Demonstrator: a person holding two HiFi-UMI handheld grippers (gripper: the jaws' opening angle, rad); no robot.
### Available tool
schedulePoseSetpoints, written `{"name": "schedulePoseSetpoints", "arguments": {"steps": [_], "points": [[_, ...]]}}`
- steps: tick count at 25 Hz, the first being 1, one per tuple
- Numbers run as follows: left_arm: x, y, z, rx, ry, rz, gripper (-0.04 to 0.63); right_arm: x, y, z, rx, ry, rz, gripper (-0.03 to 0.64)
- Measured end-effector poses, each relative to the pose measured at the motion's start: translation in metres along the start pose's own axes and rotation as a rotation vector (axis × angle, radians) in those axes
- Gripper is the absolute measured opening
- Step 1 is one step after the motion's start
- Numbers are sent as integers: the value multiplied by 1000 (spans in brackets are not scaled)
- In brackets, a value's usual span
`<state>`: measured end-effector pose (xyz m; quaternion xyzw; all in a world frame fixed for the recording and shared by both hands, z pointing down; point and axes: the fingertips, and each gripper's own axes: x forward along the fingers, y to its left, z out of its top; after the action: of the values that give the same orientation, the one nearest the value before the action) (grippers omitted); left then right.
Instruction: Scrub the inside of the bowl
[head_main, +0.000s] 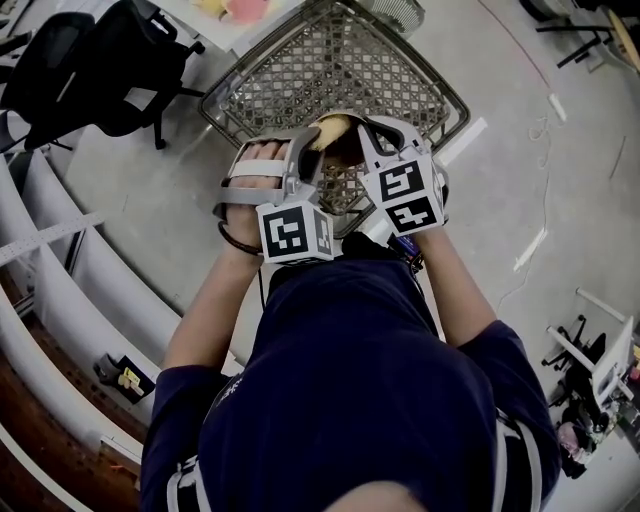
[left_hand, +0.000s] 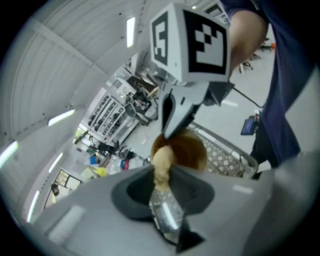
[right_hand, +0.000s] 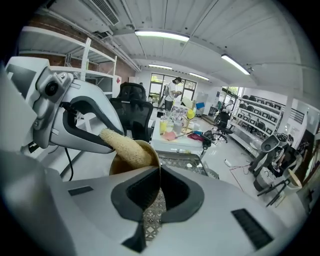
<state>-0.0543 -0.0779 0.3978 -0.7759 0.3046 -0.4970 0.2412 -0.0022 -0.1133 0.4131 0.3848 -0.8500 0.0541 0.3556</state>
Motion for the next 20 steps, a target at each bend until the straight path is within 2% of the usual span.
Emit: {"name": "schedulePoseSetpoints", "arguments": {"steps": [6, 11, 14, 20], "points": [[-2, -18, -17, -41, 7, -62, 83, 2, 1, 1, 0, 0, -6, 15], [-3, -6, 3, -23, -40, -21, 83, 1, 16, -5, -25, 19, 23, 15], [-4, -9, 4, -22, -42, -35, 83, -4, 10, -5, -13, 12, 3, 15], [-7, -28, -9, -124, -25, -106, 83, -12, -7, 8, -8, -36, -48, 15]]}}
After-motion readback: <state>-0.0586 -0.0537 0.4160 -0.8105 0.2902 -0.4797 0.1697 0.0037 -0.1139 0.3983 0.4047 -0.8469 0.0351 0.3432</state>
